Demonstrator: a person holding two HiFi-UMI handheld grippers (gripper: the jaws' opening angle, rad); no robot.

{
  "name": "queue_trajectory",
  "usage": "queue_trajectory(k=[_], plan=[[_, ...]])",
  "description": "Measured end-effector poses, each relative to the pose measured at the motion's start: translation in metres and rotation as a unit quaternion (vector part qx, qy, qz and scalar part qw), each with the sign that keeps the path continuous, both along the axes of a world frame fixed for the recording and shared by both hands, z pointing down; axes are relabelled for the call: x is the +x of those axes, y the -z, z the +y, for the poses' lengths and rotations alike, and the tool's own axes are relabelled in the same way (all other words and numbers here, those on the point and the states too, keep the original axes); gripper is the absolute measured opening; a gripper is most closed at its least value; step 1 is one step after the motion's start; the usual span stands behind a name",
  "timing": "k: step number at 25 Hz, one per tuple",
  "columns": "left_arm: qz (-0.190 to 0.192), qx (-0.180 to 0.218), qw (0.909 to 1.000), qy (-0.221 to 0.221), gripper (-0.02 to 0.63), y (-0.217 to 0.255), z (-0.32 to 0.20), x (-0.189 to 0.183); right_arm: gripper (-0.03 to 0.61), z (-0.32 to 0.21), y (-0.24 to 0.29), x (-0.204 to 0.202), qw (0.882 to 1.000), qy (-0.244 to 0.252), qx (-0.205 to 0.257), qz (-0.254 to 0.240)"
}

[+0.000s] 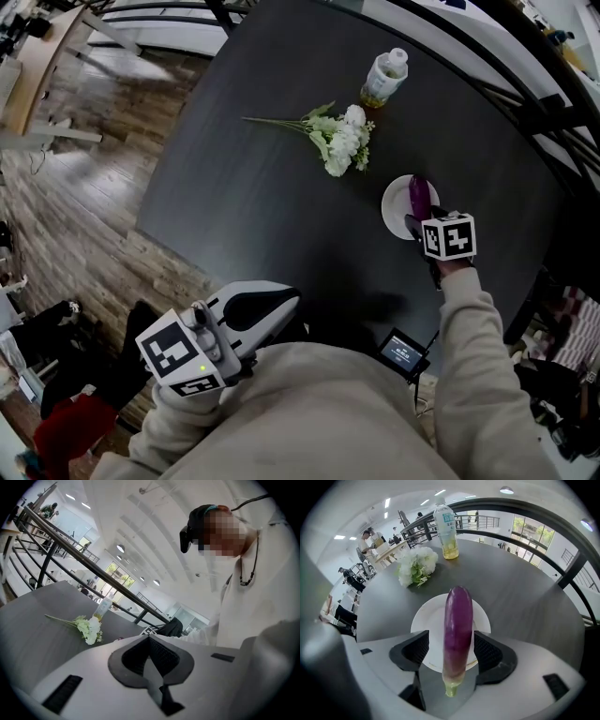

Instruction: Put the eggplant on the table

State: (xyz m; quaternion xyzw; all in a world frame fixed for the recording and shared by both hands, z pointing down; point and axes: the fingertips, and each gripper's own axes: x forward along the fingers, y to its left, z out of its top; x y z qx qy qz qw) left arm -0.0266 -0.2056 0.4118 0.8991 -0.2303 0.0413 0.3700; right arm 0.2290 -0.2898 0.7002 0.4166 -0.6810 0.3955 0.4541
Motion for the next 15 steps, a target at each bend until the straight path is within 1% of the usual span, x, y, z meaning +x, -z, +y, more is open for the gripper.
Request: queue_trajectory(k=[3, 5, 8, 10, 15], plan=[[-0.002, -0.001, 1.0000, -0.002, 0.006, -0.001, 0.001, 0.001, 0.287, -0.001, 0.004, 0.008, 1.000, -0.013, 0.007, 0.004], [-0.002, -0.001, 1.0000, -0.005, 0.006, 0.000, 0.001, 0.001, 0.287, -0.001, 0.005, 0.011, 1.000, -0.021, 0.009, -0.004], [-0.002, 0.003, 0.9999, -0.011, 0.006, 0.002, 0.001, 0.001, 0.287, -0.004, 0.015, 0.017, 1.000, -0.024, 0.017, 0.008], [-0.002, 0.006, 0.9999, -0.016, 0.006, 0.004, 0.002, 0.003, 0.287, -0.003, 0.020, 0.014, 0.999, -0.023, 0.023, -0.001], [-0.014, 0.020, 0.9991, -0.034, 0.006, 0.011, -0.002, 0.013, 0.287, -0.003, 0.058, 0.017, 0.998, -0.039, 0.057, -0.014]])
